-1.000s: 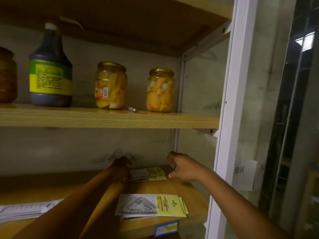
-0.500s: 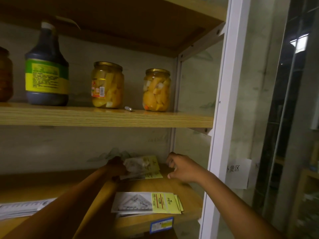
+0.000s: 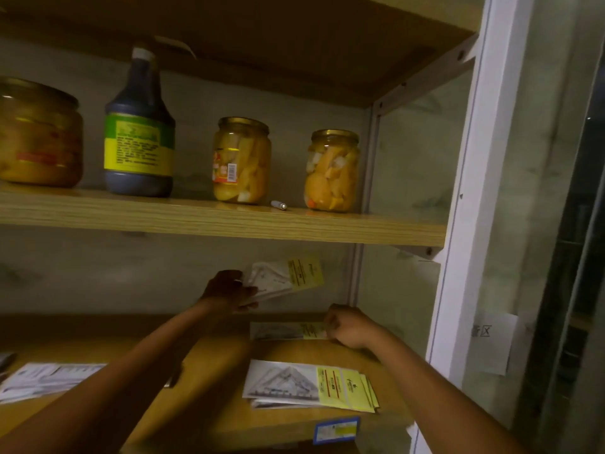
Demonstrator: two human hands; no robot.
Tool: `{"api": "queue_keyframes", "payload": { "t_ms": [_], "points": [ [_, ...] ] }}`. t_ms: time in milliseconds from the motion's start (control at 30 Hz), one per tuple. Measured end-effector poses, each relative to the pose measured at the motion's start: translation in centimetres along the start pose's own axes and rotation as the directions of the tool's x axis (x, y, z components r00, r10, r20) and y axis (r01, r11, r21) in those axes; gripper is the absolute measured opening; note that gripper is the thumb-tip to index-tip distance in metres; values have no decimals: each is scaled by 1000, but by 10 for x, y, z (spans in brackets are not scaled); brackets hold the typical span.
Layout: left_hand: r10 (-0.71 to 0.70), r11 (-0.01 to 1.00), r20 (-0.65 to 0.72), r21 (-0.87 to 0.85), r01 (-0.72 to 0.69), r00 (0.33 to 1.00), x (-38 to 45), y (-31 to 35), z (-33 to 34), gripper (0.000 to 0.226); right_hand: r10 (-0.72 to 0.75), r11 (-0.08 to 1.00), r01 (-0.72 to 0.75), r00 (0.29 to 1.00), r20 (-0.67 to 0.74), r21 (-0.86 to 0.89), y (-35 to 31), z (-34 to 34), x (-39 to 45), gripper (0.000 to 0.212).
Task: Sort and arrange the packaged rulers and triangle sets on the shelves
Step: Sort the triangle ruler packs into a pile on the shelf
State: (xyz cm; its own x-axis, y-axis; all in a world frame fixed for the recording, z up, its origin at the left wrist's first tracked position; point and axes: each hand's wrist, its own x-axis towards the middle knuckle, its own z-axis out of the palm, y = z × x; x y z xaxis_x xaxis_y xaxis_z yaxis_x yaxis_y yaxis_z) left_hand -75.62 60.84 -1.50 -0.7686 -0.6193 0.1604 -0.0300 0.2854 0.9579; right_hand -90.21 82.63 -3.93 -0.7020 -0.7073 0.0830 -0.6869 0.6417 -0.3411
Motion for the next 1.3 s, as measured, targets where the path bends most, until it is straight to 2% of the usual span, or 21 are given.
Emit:
{"api": "queue_keyframes", "payload": {
  "t_ms": [133,300,467,700,867,967,1100,1200,1300],
  "points": [
    [68,989,-9,130,-67,998,-3,-9,-22,47,43,998,-44,999,22,50,1,10,20,58],
    [79,980,-34,183,-71,996,-14,-13,-46,42,50,999,-51,996,79,16,-2,15,37,80],
    [90,984,-49,158,-81,995,-25,-15,-64,47,83,996,-80,990,111,-33,-4,12,51,80],
    [131,980,-26,157,-125,991,-37,-14,-78,40,135,986,-141,988,73,83,-4,17,58,96],
    [149,983,-42,117,-143,988,-38,-18,-83,47,179,943,-173,984,6,284,-5,20,53,90],
    [159,981,-53,120,-152,986,-37,-18,-80,45,240,870,-189,969,-56,456,-10,16,43,75],
    [201,977,-44,86,-196,979,-42,-19,-75,36,215,815,-78,961,-174,575,-13,6,23,78],
    [229,972,7,60,-229,973,-51,-17,-69,33,218,762,-5,944,-248,648,-17,-2,6,62],
    [216,975,78,31,-219,973,-59,-18,-61,33,244,755,31,914,-324,656,-17,-7,-6,46]
  ]
}}
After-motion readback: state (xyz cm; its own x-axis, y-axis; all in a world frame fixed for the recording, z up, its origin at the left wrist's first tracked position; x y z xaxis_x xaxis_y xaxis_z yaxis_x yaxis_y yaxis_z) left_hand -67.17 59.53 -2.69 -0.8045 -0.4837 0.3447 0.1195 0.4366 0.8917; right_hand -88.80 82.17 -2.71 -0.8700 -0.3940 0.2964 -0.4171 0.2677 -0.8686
